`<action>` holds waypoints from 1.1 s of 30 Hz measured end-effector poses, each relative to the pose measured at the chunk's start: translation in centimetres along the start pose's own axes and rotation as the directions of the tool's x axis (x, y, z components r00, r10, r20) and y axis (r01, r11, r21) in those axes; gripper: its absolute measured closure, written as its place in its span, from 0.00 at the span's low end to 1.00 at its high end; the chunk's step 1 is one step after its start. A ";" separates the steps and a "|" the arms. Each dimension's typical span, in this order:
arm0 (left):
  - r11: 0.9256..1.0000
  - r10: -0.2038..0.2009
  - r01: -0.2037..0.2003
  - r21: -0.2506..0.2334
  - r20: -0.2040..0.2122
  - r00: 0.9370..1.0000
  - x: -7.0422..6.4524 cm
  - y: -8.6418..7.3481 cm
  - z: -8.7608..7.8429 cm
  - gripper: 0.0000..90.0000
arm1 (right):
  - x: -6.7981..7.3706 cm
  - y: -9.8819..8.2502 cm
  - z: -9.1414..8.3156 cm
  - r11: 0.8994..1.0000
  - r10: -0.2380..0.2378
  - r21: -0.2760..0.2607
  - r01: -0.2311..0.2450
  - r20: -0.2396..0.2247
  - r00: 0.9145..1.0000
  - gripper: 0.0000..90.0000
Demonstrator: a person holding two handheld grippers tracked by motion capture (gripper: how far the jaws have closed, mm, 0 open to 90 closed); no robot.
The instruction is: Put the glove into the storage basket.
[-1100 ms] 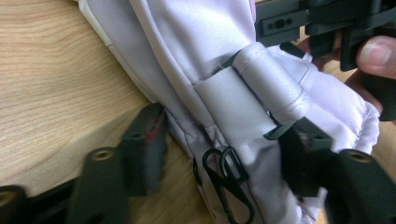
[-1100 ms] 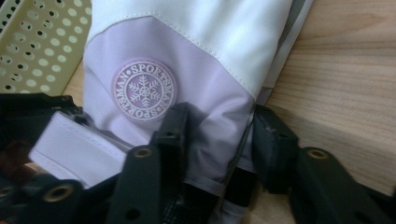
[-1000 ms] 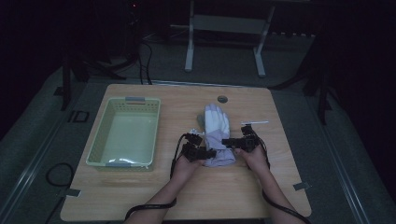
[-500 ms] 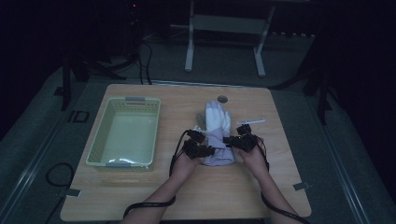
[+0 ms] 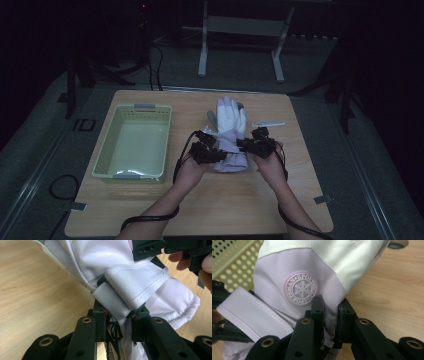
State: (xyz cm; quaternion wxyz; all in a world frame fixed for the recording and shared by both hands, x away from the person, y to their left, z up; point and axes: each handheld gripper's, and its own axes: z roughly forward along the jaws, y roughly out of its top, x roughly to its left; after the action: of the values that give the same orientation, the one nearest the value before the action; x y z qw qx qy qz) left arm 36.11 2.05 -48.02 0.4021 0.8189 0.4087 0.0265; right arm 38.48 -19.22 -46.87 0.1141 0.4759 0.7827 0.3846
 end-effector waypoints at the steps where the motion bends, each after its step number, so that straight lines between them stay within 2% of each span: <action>1: 1.000 0.009 -0.009 0.001 -0.006 1.000 0.0 0.1 -0.4 0.80 | 0.4 0.2 -0.1 1.000 -0.005 -0.006 0.005 0.005 1.000 0.87; 9: 0.999 0.045 -0.045 -0.007 -0.019 0.999 0.4 0.8 -3.4 0.80 | 2.6 2.1 -1.1 0.999 -0.026 -0.032 0.027 0.005 1.000 0.87; 14: 0.999 0.045 -0.045 -0.006 -0.033 0.998 0.9 0.7 -4.8 0.80 | 4.0 2.8 -1.1 0.998 -0.030 -0.046 0.030 0.005 1.000 0.87; 19: 0.999 0.035 -0.035 0.003 -0.052 0.998 2.1 0.1 -6.5 0.80 | 6.0 3.7 -0.2 0.997 -0.056 -0.050 0.056 0.003 0.998 0.87; 24: 0.999 0.039 -0.038 0.019 -0.073 0.997 3.2 -0.1 -8.4 0.80 | 7.8 4.5 0.6 0.997 -0.053 -0.049 0.053 -0.013 0.998 0.87; 33: 1.000 0.030 -0.029 0.007 -0.097 0.995 5.3 -1.1 -11.7 0.80 | 11.4 6.3 2.0 0.995 -0.080 -0.065 0.078 -0.033 0.996 0.87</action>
State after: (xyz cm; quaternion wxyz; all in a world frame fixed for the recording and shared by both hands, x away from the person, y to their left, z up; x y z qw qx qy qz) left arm 34.60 13.53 -42.37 0.3789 0.8237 0.4157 0.0708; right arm 37.79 -7.10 -41.61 0.1301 0.4338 0.7902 0.4129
